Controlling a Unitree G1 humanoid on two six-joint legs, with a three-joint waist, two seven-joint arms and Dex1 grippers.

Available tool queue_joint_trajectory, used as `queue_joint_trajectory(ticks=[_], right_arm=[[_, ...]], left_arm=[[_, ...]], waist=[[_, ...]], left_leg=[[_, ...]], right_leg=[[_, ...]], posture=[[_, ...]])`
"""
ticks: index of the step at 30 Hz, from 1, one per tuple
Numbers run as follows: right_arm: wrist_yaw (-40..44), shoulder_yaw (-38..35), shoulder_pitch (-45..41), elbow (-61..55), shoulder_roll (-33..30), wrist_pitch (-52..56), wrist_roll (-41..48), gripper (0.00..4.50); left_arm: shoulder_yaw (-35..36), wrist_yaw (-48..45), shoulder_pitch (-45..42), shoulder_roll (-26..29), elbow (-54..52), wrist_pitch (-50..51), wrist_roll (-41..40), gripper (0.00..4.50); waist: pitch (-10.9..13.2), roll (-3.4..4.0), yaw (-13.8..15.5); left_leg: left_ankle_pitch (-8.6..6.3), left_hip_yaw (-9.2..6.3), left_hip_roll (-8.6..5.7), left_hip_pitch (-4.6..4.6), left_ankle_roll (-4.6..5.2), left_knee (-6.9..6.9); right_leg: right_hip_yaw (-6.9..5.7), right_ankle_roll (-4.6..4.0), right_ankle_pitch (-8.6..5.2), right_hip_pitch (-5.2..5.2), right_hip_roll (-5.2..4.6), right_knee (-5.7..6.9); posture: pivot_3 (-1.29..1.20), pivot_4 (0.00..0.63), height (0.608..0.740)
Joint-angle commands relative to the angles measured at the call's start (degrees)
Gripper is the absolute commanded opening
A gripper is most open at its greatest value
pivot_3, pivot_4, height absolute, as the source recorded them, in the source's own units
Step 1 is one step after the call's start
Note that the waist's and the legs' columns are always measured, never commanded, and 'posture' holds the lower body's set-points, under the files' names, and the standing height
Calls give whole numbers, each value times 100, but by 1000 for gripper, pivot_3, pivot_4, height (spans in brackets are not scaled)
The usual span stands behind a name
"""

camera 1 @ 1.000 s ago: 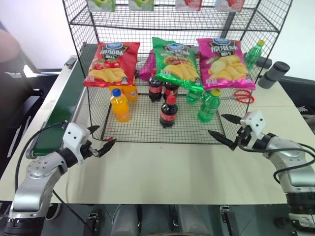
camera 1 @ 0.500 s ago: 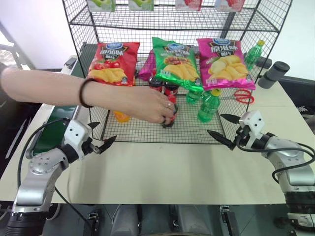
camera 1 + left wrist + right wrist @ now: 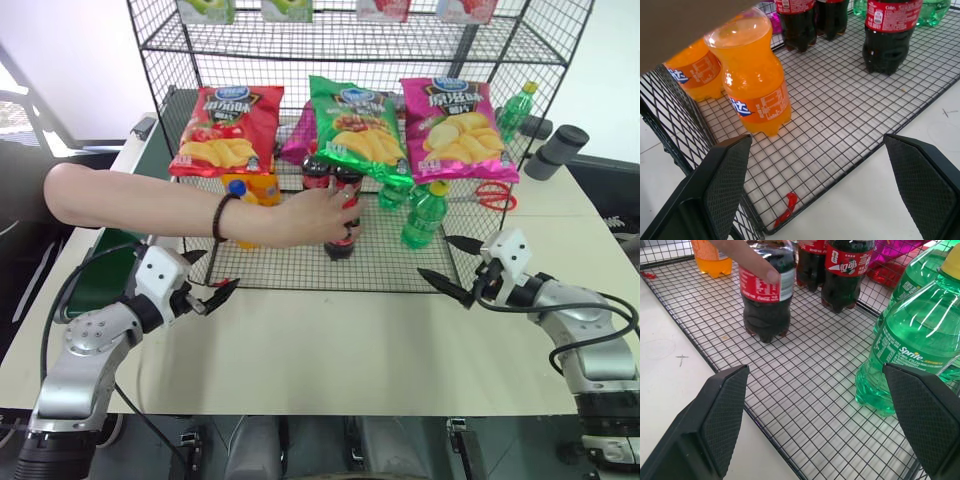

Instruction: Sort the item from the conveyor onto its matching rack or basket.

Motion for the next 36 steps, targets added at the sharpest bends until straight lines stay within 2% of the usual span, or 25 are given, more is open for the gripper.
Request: queue_joint_trajectory(ticks=[1, 20, 36], right_arm=[[-21, -63, -3, -237, 38, -55, 52, 4429], [-59, 64, -94, -265, 166, -44, 15, 4429], [-173, 551, -421, -678, 637, 288, 66, 4429]], left_arm=[[68, -2, -70, -11, -41, -117, -17, 4500], [269, 152, -1, -174, -84, -125, -126, 4500], [1197, 746, 281, -453, -141, -111, -525, 4500]], waist=[[0, 0, 0], [0, 0, -1], [-1, 0, -18]], left_leg=[[0, 0, 0, 0, 0, 0], [0, 0, 0, 0, 0, 0], [0, -2, 4, 8, -1, 3]], right_leg=[[0, 0, 0, 0, 0, 0], [0, 0, 0, 0, 0, 1], [0, 0, 0, 2, 2, 11]], posture=[[0, 150, 734], [0, 150, 734], [0, 150, 734]])
